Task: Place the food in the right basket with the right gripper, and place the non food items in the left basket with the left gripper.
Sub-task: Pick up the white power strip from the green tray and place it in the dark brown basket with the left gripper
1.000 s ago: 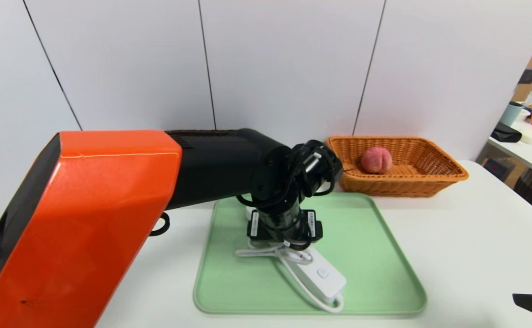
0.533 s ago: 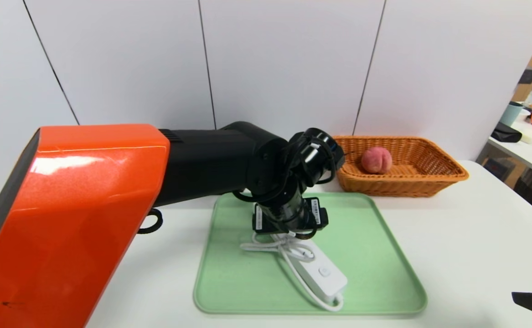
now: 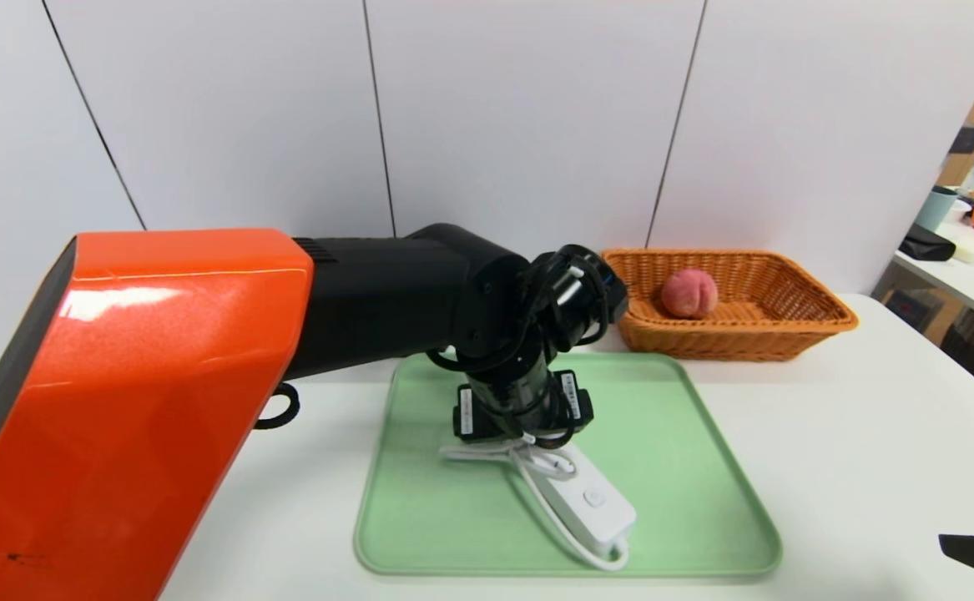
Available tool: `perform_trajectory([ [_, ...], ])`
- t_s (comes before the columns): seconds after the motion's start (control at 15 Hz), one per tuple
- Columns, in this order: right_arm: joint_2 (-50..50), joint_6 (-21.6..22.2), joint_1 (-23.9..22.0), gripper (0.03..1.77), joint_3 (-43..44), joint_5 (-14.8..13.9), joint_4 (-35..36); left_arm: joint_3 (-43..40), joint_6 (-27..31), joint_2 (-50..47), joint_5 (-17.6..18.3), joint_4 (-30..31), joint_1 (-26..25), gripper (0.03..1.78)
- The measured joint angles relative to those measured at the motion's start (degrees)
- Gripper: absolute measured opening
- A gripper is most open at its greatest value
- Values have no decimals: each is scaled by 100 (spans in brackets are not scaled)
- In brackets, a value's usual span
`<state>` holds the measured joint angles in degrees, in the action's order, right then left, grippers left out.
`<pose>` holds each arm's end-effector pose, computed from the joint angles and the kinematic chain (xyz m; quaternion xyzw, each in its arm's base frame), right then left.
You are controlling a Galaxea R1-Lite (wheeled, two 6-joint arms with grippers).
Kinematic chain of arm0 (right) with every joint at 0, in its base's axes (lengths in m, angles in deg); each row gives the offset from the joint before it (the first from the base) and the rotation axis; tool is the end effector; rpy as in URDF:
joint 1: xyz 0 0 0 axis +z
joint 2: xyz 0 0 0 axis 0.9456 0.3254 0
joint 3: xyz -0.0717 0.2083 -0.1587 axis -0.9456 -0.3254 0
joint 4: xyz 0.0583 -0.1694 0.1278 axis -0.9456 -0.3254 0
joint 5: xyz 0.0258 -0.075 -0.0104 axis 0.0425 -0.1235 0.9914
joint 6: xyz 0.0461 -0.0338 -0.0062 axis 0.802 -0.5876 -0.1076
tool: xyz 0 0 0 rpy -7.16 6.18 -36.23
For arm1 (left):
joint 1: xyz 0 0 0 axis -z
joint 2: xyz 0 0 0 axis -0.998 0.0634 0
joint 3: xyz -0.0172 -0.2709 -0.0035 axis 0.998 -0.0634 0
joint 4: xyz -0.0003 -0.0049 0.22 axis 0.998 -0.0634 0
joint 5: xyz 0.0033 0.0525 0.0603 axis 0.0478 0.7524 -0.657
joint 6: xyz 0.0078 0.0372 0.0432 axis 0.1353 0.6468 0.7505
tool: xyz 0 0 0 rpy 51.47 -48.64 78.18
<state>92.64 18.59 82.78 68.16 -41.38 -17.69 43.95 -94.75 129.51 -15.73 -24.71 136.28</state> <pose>0.1545 0.0252 0.1650 -0.0112 0.4162 0.0132 0.9091 0.3005 -0.3411 0.1137 -0.1059 0.5225 -0.0800 0.8422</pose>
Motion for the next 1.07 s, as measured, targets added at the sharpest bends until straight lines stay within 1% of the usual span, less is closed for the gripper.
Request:
perform_trajectory([
  [0.07, -5, 0, 0, 170, 1, 0, 0, 0, -135, 9, 0, 13, 0, 169],
  [0.27, -7, 0, 0, 170, 1, 2, 0, 0, -215, 50, -7, 91, 33, 169],
  [0.47, -7, 1, 0, 170, -7, 0, 0, 0, -419, 127, -24, 240, 110, 169],
  [0.6, -7, 9, 0, 170, -11, -2, -5, 0, -518, 177, -44, 218, 149, 169],
  [0.73, -7, 9, 0, 170, -16, 2, -2, -6, -325, 194, -71, -52, 167, 169],
  [0.8, -2, 9, 0, 170, -18, 2, -2, -11, -83, 199, -107, -240, 167, 169],
  [0.87, 2, 9, 0, 170, -21, 2, 0, -11, 210, 196, -215, -358, 165, 169],
  [0.93, 4, 9, 0, 170, -24, 2, -2, -11, 494, 194, -396, -405, 162, 169],
  [1.0, 4, 15, 0, 170, -27, 2, 0, -11, 708, 196, -589, -391, 162, 169],
  [1.07, 4, 17, -2, 170, -27, 0, 0, -11, 877, 199, -708, -330, 160, 169],
])
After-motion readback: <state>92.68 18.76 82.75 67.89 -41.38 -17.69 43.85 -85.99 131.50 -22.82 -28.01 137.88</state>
